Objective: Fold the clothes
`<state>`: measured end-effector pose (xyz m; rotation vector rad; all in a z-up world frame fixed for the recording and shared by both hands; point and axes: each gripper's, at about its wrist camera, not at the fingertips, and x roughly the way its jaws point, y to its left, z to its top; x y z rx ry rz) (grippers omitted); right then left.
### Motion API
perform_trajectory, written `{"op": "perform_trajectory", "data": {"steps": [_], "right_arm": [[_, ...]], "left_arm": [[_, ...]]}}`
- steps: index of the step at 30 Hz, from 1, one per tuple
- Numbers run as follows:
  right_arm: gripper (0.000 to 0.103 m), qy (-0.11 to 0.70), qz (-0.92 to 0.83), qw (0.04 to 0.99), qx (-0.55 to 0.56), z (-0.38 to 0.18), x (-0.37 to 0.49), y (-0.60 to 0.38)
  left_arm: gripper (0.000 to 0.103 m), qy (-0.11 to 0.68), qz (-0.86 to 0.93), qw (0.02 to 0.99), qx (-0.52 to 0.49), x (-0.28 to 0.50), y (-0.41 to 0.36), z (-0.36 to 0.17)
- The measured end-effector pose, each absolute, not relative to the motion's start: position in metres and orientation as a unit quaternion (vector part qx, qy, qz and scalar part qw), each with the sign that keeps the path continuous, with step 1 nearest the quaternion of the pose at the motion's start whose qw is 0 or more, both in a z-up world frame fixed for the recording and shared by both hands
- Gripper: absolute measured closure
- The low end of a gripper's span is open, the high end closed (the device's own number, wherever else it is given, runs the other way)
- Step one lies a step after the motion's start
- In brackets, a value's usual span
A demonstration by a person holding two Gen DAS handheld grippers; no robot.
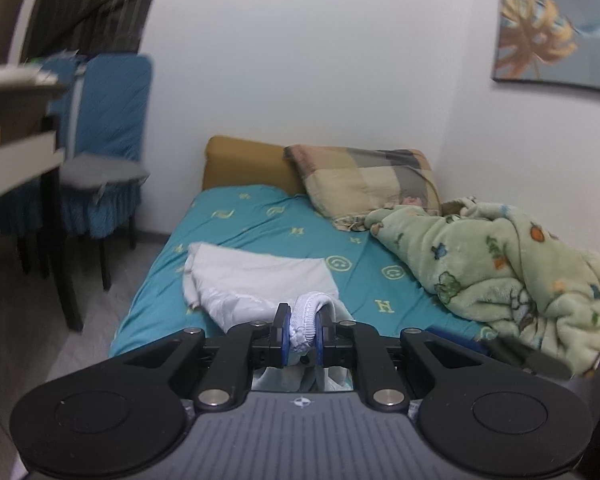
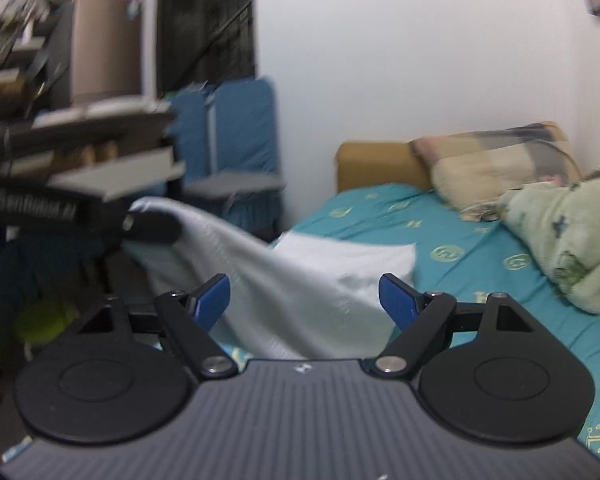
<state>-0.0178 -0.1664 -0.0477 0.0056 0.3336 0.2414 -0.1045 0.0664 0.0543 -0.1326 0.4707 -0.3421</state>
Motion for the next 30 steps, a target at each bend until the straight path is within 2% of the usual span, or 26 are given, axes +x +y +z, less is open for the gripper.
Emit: {"op": "perform_trajectory", "data": {"steps": [4, 9, 15, 21, 25, 30], "right_arm": [[0.02, 0.189, 0.154, 0.969, -0.032, -0.06, -0.008, -0.141], [0.02, 0.172, 0.138, 0.974, -0.057, -0.078, 0.011, -0.137], [0.018, 0.161, 0.062, 0.978, 0.122, -0.083, 0.038, -0.218], [0.016, 0.299, 0.03, 0.94, 0.16, -0.129, 0.075, -0.239], [0.014, 0.378, 0.025, 0.916, 0.13, -0.141, 0.079, -0.225], [0.015, 0.297, -0.128, 0.942, 0.09, -0.112, 0.055, -0.249]], "left_arm": [[0.09, 0.234, -0.171, 0.954, -0.081, -0.096, 0.076, 0.056], [0.09, 0.24, -0.171, 0.953, -0.067, -0.087, 0.065, 0.051], [0.09, 0.253, -0.175, 0.949, -0.074, -0.067, 0.054, 0.044], [0.09, 0.24, -0.167, 0.953, -0.076, -0.058, 0.048, 0.044], [0.09, 0.242, -0.145, 0.954, -0.101, -0.056, 0.062, 0.045], [0.09, 0.212, -0.114, 0.96, -0.143, -0.064, 0.091, 0.06]]}}
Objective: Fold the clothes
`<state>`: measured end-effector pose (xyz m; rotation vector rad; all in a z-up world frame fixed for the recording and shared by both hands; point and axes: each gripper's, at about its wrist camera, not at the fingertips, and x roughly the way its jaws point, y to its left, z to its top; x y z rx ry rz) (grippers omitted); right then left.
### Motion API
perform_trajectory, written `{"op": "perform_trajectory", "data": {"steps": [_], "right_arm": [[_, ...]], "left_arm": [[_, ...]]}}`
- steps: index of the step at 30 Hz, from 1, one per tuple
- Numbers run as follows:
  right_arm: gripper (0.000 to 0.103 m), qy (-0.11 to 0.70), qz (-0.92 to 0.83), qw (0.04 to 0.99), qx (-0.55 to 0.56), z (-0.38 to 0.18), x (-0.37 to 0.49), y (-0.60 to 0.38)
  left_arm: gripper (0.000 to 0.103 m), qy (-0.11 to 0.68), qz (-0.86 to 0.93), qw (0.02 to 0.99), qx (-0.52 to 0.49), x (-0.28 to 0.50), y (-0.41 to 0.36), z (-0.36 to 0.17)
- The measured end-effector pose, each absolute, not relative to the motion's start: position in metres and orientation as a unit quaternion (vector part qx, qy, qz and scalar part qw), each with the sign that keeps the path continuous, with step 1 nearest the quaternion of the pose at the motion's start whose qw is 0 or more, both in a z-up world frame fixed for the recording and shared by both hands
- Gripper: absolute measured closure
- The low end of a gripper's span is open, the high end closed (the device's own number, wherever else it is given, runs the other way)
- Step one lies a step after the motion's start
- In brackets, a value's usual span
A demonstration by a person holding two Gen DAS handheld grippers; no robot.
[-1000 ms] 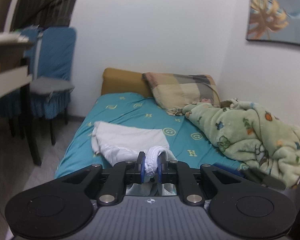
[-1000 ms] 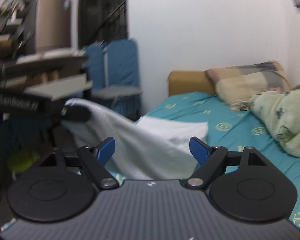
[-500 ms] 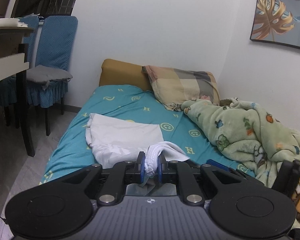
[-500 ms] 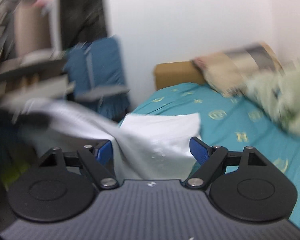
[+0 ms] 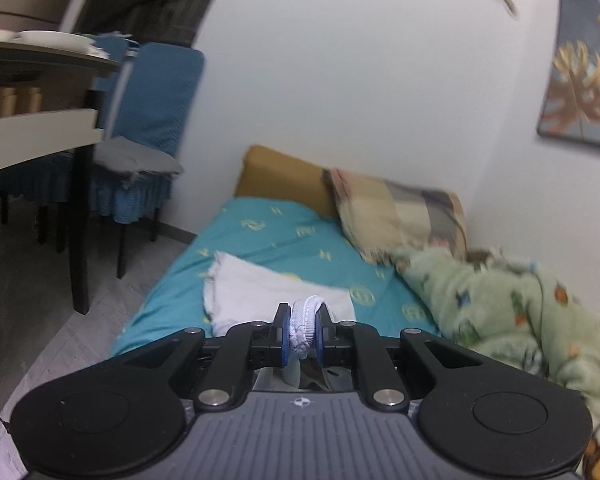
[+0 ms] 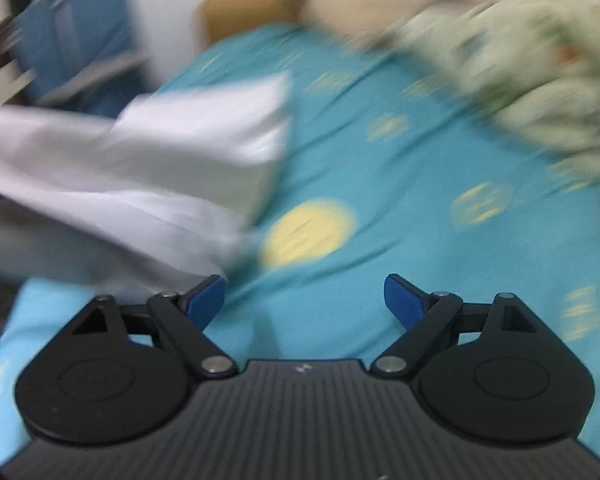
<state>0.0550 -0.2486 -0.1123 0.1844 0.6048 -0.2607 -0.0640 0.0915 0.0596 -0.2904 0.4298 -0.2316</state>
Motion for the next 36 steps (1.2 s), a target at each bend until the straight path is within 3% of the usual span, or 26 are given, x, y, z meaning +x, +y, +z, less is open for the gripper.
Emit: {"op": "perform_trajectory", "data": {"steps": [4, 6, 13, 17, 22, 29, 36], "right_arm": [[0.014, 0.127, -0.202, 0.961, 0.138, -0.064, 0.022, -0.287], [0.012, 0.096, -0.186, 0.967, 0.146, -0.052, 0.015, -0.293], [0.014, 0.178, 0.063, 0.976, 0.107, -0.075, 0.021, -0.228], [0.014, 0.168, 0.163, 0.972, 0.024, -0.083, 0.012, -0.165], [0.014, 0.181, 0.12, 0.976, 0.025, -0.092, 0.03, -0.16], [0.014, 0.164, 0.012, 0.971, 0.175, -0.081, 0.034, -0.226], [0.014, 0.283, -0.016, 0.955, 0.094, -0.124, 0.06, -0.21]], "left_arm": [[0.09, 0.228, -0.111, 0.951, -0.174, -0.06, 0.111, 0.058], [0.09, 0.237, -0.114, 0.947, -0.182, -0.057, 0.115, 0.056], [0.09, 0.224, -0.137, 0.953, -0.152, -0.064, 0.097, 0.058], [0.09, 0.229, -0.143, 0.952, -0.148, -0.062, 0.088, 0.053], [0.09, 0.238, -0.15, 0.949, -0.143, -0.059, 0.078, 0.047], [0.09, 0.238, -0.189, 0.945, -0.119, -0.063, 0.054, 0.042], [0.09, 0.222, -0.191, 0.949, -0.113, -0.074, 0.052, 0.043]]}}
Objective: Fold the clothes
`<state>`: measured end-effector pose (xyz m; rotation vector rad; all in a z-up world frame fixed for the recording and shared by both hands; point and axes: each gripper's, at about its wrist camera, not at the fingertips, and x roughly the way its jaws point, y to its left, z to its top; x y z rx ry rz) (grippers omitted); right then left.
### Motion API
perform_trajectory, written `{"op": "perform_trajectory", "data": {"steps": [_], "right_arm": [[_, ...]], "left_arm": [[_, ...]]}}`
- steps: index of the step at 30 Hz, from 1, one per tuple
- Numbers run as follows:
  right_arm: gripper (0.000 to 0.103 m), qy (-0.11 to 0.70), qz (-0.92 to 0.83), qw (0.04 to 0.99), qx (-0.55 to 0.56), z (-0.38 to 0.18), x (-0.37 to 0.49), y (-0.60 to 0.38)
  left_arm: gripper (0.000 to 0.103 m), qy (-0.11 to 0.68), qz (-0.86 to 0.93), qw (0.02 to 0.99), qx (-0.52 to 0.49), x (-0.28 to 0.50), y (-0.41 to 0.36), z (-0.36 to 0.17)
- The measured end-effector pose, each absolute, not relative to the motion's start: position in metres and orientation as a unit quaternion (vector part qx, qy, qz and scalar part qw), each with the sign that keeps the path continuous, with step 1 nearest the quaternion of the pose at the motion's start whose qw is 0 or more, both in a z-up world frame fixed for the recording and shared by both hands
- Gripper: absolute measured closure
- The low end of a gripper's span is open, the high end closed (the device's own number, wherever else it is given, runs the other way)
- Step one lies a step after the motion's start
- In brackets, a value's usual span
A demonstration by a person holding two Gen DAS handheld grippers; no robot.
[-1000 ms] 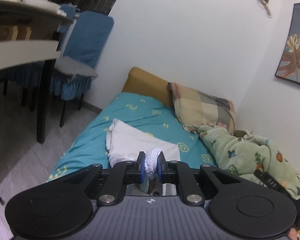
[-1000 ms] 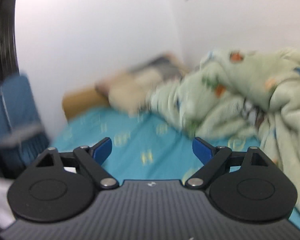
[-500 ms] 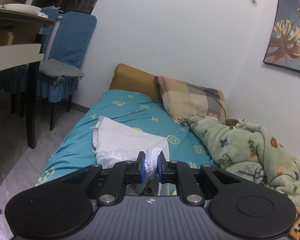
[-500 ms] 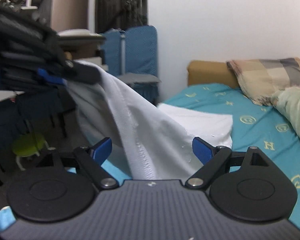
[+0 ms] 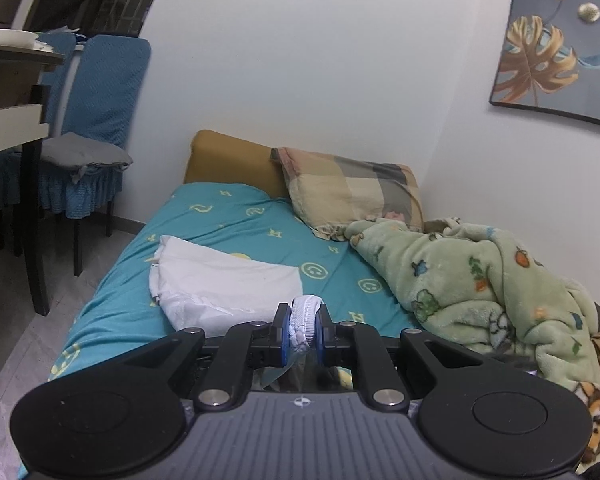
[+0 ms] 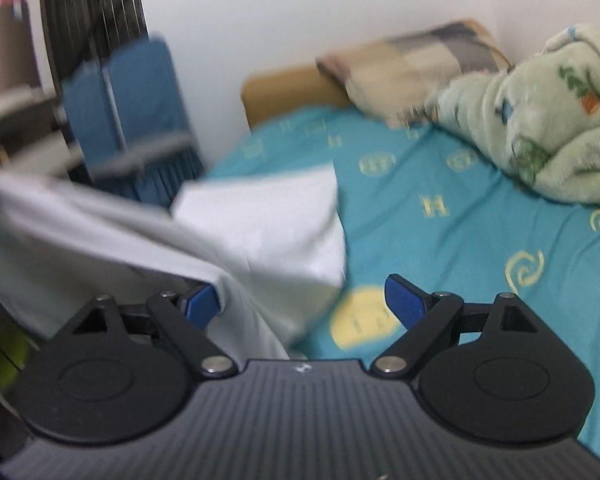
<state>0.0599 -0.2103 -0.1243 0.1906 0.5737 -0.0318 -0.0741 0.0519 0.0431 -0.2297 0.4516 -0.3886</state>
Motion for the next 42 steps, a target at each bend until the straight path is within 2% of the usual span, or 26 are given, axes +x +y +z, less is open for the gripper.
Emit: {"op": "perform_trajectory", "data": {"steps": [3, 5, 7, 11, 13, 18, 20, 21, 24, 26, 28, 30, 36, 38, 39, 42], "right_arm": [[0.014, 0.355, -0.023, 0.932, 0.066, -0.146, 0.07, -0.21], [0.014, 0.362, -0.039, 0.929, 0.066, -0.145, 0.065, -0.214], [0.014, 0.308, -0.084, 0.946, 0.063, -0.124, 0.051, -0.221], [0.014, 0.096, -0.132, 0.986, 0.045, -0.061, 0.002, -0.23], [0.014, 0.032, -0.123, 0.992, 0.007, -0.042, -0.014, -0.222], [0.014, 0.006, -0.078, 0.996, -0.043, -0.037, -0.025, -0.204], [0.014, 0.009, -0.063, 0.996, -0.058, -0.039, -0.024, -0.199], [0.014, 0.009, -0.055, 0.996, -0.065, -0.039, -0.025, -0.196], [0.014, 0.015, -0.031, 0.996, -0.078, -0.035, -0.027, -0.19], [0.014, 0.021, -0.022, 0.997, -0.077, -0.034, -0.027, -0.191], [0.014, 0.03, -0.018, 0.997, -0.062, -0.032, -0.026, -0.197], [0.014, 0.042, -0.015, 0.998, -0.042, -0.029, -0.023, -0.206], [0.014, 0.073, -0.023, 0.997, -0.011, -0.034, -0.013, -0.219], [0.014, 0.077, -0.044, 0.996, -0.01, -0.037, -0.01, -0.223], [0.014, 0.081, -0.053, 0.995, -0.007, -0.038, -0.008, -0.226], [0.014, 0.099, -0.072, 0.992, 0.018, -0.043, -0.001, -0.238]], "left_arm": [[0.09, 0.225, -0.175, 0.949, -0.134, -0.072, 0.062, 0.043], [0.09, 0.227, -0.163, 0.949, -0.147, -0.07, 0.071, 0.045], [0.09, 0.231, -0.153, 0.947, -0.164, -0.068, 0.081, 0.046], [0.09, 0.247, -0.16, 0.935, -0.199, -0.064, 0.098, 0.045], [0.09, 0.259, -0.171, 0.93, -0.196, -0.064, 0.1, 0.043], [0.086, 0.314, -0.169, 0.917, -0.181, -0.064, 0.096, 0.024], [0.08, 0.355, -0.171, 0.905, -0.158, -0.06, 0.09, 0.013], [0.072, 0.376, -0.173, 0.899, -0.141, -0.058, 0.086, 0.007], [0.063, 0.401, -0.182, 0.893, -0.089, -0.06, 0.067, -0.007], [0.049, 0.403, -0.194, 0.892, -0.063, -0.061, 0.053, -0.011], [0.029, 0.392, -0.2, 0.897, -0.042, -0.065, 0.041, -0.013], [0.021, 0.37, -0.206, 0.905, -0.025, -0.066, 0.027, -0.015], [0.02, 0.294, -0.117, 0.948, -0.031, -0.06, 0.008, -0.015], [0.018, 0.274, -0.065, 0.954, -0.101, -0.061, 0.03, -0.006], [0.014, 0.265, -0.044, 0.954, -0.134, -0.062, 0.043, -0.002], [0.012, 0.241, 0.014, 0.956, -0.168, -0.068, 0.069, 0.012]]}}
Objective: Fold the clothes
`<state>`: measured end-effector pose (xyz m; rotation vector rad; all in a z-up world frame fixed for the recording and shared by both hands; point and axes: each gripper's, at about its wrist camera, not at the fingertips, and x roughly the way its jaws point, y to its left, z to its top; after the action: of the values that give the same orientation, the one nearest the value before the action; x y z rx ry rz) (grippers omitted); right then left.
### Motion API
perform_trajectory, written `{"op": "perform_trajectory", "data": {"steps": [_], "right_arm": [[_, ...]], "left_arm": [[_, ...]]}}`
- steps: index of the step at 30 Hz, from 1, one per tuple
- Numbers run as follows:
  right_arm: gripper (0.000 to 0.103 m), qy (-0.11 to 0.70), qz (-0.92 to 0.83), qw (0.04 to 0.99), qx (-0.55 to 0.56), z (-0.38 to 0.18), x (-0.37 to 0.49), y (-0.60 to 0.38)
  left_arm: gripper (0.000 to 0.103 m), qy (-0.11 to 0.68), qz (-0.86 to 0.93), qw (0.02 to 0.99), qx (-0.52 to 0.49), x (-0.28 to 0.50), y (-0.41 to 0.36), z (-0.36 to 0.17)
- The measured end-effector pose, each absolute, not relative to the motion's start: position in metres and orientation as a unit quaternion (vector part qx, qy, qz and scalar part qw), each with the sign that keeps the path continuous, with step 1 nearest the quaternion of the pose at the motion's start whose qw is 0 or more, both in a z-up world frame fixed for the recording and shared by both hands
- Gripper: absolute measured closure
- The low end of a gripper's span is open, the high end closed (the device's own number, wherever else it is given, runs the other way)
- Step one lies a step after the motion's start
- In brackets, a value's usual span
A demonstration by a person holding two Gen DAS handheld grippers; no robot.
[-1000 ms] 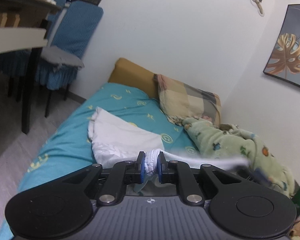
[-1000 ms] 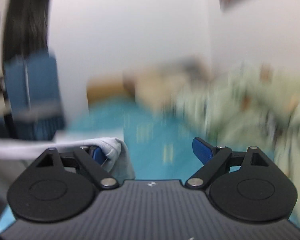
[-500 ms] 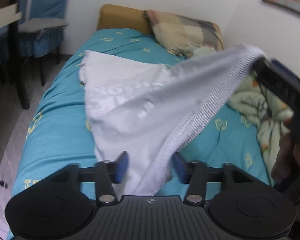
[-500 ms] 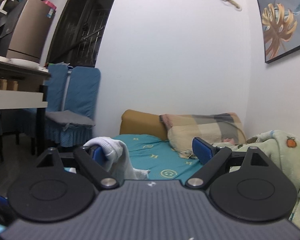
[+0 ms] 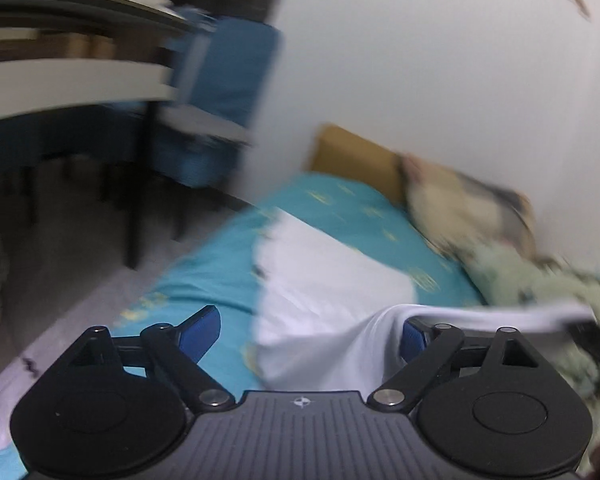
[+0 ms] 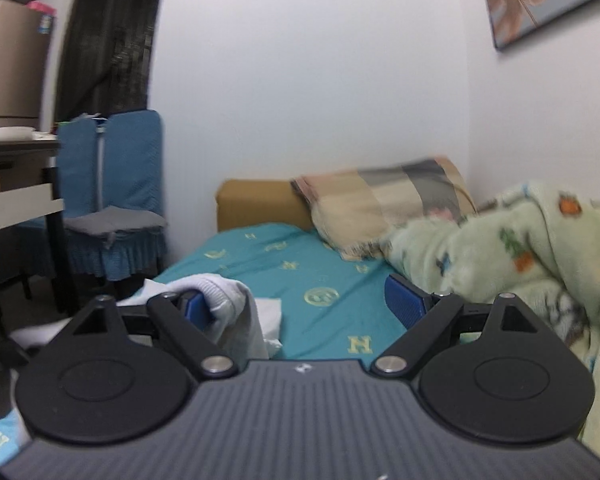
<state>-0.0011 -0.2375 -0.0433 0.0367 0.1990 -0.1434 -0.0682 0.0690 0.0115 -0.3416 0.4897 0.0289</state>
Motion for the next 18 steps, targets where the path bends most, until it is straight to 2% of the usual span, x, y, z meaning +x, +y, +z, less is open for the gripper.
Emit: {"op": "perform_trajectory", "data": {"steps": [9, 15, 18], "right_arm": [[0.014, 0.128, -0.105, 0.985, 0.048, -0.052, 0.006, -0.252], [0.014, 0.217, -0.078, 0.972, 0.055, -0.068, 0.017, -0.266], [0.014, 0.216, -0.071, 0.971, 0.078, -0.066, 0.01, -0.271]], "left_arm": [[0.011, 0.228, 0.065, 0.965, -0.115, -0.073, 0.071, 0.027], [0.011, 0.218, 0.052, 0.969, -0.101, -0.071, 0.063, 0.022], [0.011, 0.24, 0.025, 0.964, -0.11, -0.06, 0.064, 0.013]]}}
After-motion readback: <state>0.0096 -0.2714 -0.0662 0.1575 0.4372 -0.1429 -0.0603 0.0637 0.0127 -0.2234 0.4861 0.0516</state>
